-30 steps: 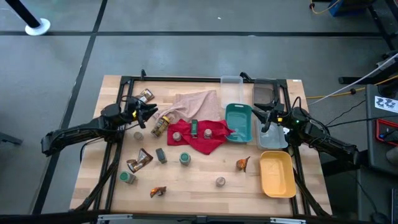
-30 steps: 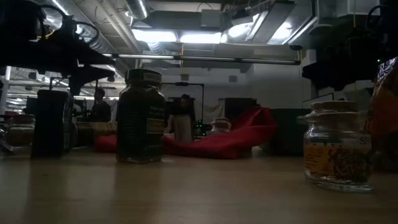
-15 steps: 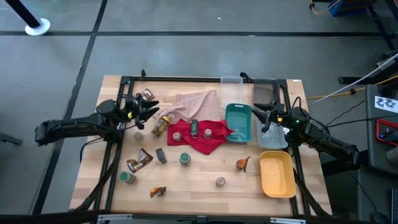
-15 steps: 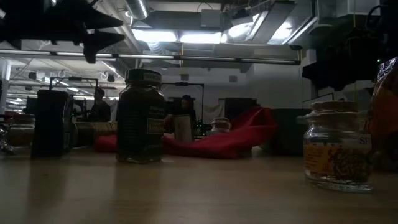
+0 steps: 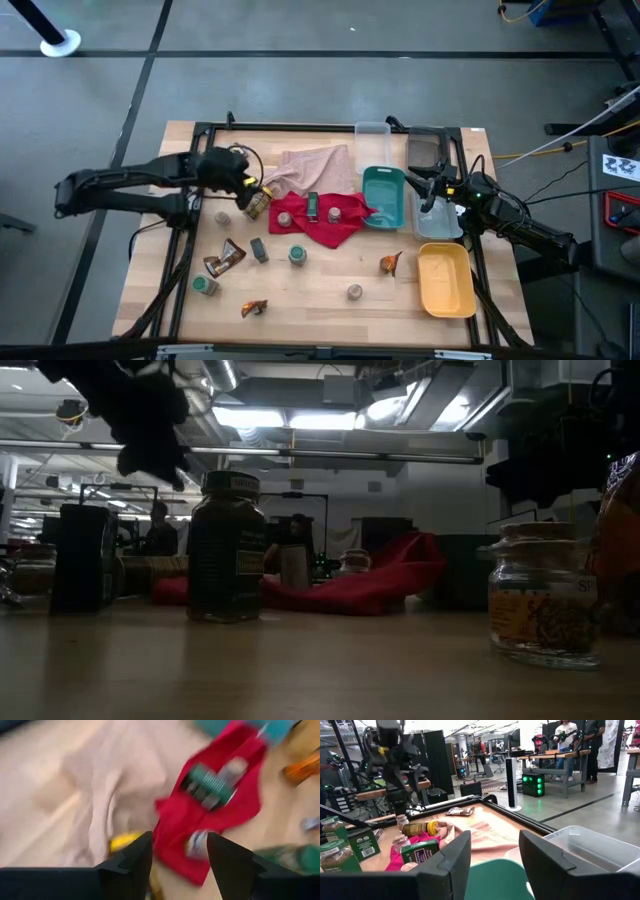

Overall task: Sort spices by type
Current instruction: Put the yellow seasoning can into the black transparent bin

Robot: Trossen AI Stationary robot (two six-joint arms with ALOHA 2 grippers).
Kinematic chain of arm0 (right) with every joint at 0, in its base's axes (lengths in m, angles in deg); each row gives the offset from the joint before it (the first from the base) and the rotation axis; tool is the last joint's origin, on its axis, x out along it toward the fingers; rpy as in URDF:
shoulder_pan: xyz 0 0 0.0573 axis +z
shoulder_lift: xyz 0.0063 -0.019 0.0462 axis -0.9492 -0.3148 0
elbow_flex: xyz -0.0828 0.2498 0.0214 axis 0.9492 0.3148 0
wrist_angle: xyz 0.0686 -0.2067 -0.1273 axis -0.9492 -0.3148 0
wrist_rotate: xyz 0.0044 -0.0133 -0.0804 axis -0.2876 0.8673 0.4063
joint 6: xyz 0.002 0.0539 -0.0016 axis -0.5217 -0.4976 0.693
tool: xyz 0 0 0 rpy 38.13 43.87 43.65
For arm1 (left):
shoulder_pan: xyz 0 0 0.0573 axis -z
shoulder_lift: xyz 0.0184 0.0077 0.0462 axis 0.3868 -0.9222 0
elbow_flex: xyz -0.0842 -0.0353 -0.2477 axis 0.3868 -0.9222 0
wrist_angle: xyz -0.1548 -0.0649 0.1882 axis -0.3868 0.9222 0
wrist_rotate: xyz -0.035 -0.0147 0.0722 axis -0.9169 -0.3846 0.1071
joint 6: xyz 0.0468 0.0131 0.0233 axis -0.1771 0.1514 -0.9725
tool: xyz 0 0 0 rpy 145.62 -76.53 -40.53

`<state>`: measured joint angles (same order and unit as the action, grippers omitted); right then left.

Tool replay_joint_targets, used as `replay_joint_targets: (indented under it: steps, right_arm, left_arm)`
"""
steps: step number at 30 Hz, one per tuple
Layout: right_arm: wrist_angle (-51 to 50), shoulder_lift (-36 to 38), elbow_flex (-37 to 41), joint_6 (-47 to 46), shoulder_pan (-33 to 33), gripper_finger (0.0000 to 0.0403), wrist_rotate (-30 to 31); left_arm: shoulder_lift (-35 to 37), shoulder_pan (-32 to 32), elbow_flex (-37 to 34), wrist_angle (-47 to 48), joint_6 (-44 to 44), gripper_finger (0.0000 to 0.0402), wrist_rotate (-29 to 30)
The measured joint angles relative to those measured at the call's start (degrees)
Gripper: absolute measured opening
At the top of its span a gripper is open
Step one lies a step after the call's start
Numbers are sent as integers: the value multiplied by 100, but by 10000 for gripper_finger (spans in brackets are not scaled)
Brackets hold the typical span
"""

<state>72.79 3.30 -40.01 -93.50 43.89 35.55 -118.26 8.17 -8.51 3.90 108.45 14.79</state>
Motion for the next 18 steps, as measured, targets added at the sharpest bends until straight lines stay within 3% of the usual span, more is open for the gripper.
replay_joint_targets:
  steps: [18]
  right_arm:
    - [-2, 0, 1, -6, 1, 168, -2]
  left_arm:
    - [-1792, -20, 5, 311, -174, 173, -93]
